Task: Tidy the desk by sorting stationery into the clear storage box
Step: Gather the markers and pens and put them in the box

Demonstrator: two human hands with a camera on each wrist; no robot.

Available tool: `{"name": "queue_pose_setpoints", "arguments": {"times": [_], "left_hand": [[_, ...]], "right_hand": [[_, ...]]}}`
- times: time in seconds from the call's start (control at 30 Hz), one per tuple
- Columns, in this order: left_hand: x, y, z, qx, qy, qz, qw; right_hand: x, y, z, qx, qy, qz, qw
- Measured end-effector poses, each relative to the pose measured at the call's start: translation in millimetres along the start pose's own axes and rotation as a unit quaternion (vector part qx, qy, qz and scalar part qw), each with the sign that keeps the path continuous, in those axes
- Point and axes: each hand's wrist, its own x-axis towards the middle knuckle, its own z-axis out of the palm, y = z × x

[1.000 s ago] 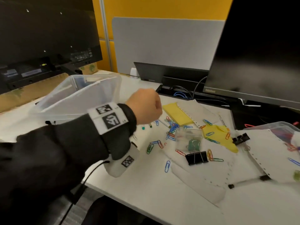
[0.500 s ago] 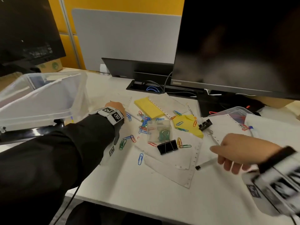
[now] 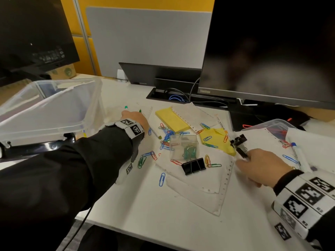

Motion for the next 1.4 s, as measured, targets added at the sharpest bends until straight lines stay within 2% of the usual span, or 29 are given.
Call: {"name": "queue_pose_setpoints", "arguments": {"times": [0.13, 0.37, 0.67, 0.73, 0.9, 1.07, 1.23, 1.4], "left_hand": [[-2.4, -1.7, 1.1, -0.058, -0.040, 0.017, 0.997], [-2.1, 5.9, -2.6, -0.049, -0.058, 0.015, 0.997], [3.5, 8.3, -1.6, -0.059, 0.011, 0.003, 0.998], [5.2, 10.1, -1.8, -0.049, 0.019, 0.018, 0.998], [4.1, 9.0, -4.3, -0.094, 0.024, -0.010, 0.995], [5.9, 13.6, -4.3, -0.167, 0.064, -0.034, 0.983], [9.9, 20.5, -1.5, -0.157, 0.048, -0.013, 0.986], [13.2, 21.0, 2.2, -0.085, -0.024, 0.010, 0.996]], "right_hand": [[1.5, -3.7, 0.8, 0.041, 0.050, -0.004, 0.998], [4.3, -0.9, 0.2, 0.058, 0.118, -0.010, 0.991], [4.3, 5.0, -10.5, 0.016, 0.146, 0.036, 0.989], [6.0, 9.7, -16.6, 0.009, 0.139, 0.068, 0.988], [13.8, 22.4, -26.2, -0.014, 0.116, 0.150, 0.982], [29.3, 37.3, -30.5, -0.107, 0.071, 0.176, 0.976], [40.7, 51.0, -30.2, -0.112, 0.065, 0.176, 0.976], [44.8, 55.8, -30.9, -0.107, 0.063, 0.177, 0.976]]}}
